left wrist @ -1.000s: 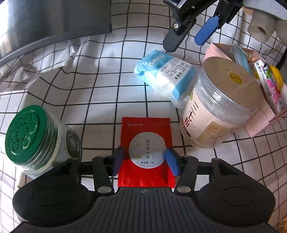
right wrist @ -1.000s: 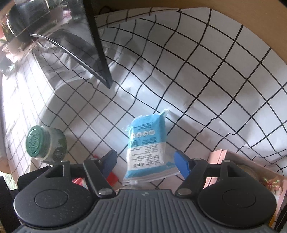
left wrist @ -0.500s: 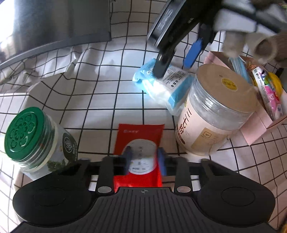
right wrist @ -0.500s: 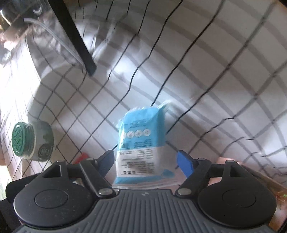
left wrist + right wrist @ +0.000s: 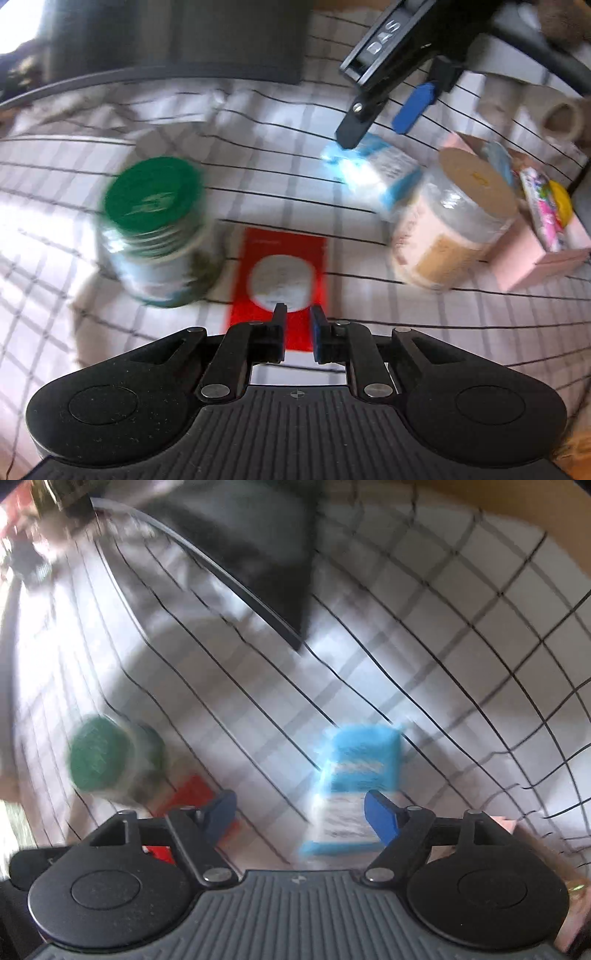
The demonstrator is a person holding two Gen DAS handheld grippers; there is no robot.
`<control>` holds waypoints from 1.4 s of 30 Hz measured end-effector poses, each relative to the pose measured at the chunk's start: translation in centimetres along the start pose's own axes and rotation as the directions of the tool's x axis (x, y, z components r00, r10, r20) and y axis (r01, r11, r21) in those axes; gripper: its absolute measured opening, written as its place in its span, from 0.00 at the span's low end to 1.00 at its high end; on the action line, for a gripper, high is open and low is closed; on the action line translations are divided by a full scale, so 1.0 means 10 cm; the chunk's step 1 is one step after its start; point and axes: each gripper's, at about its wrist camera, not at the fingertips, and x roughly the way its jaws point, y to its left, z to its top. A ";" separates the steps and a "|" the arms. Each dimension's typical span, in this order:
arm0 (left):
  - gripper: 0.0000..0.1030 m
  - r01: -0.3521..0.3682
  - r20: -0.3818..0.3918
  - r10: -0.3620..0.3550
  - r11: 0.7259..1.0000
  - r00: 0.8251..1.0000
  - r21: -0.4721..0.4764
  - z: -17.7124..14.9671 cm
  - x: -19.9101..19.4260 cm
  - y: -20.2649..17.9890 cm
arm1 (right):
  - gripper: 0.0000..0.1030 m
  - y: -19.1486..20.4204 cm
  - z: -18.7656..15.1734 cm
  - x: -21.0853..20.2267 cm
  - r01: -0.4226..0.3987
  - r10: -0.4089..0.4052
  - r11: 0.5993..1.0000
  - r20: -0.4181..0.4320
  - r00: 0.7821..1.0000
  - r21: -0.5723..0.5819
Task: Organize soft objects
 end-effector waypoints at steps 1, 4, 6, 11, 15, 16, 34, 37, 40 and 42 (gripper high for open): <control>0.15 -0.009 0.004 0.009 1.000 1.000 -0.021 -0.03 -0.02 0.07 | 0.48 0.10 -0.03 -0.01 -0.002 0.002 1.000 0.021 1.000 0.001; 0.15 -0.026 0.014 0.027 0.997 1.000 -0.078 -0.08 -0.07 0.25 | 0.37 0.39 -0.09 0.12 0.003 -0.003 1.000 -0.015 1.000 -0.015; 0.15 -0.031 0.012 0.032 0.995 0.999 -0.094 -0.10 -0.08 0.34 | 0.34 0.52 -0.12 0.26 0.026 -0.027 1.000 -0.050 0.998 -0.008; 0.15 -0.040 -0.011 0.039 0.987 0.999 -0.152 -0.18 -0.10 0.48 | 0.32 0.70 -0.11 0.56 0.158 -0.158 0.987 -0.001 0.987 0.004; 0.15 -0.047 -0.003 0.048 0.986 0.999 -0.163 -0.24 -0.16 0.53 | 0.32 0.69 -0.16 0.73 0.117 -0.115 0.992 -0.054 0.992 0.037; 0.15 -0.047 0.000 0.048 0.985 0.999 -0.168 -0.25 -0.17 0.55 | 0.32 0.70 -0.20 0.76 0.105 -0.103 0.994 -0.065 0.993 0.034; 0.18 0.027 -0.031 -0.027 1.000 0.999 -0.014 -0.23 -0.18 0.10 | 0.62 0.75 -1.68 0.03 0.086 -0.080 0.996 0.188 0.979 -0.022; 0.18 -0.015 -0.049 0.016 1.000 0.999 0.024 -0.17 -0.10 -0.11 | 0.62 0.64 -1.89 0.14 0.189 -0.183 0.982 0.208 0.961 -0.010; 0.21 -0.020 -0.088 0.026 0.997 0.996 0.068 -0.17 -0.01 -0.27 | 0.62 0.50 -2.03 0.22 0.183 -0.184 0.983 0.186 0.965 0.018; 0.34 -0.010 -0.097 0.021 0.995 0.995 0.103 -0.16 0.01 -0.36 | 0.68 0.41 -2.11 0.26 0.169 -0.173 0.985 0.182 0.968 0.041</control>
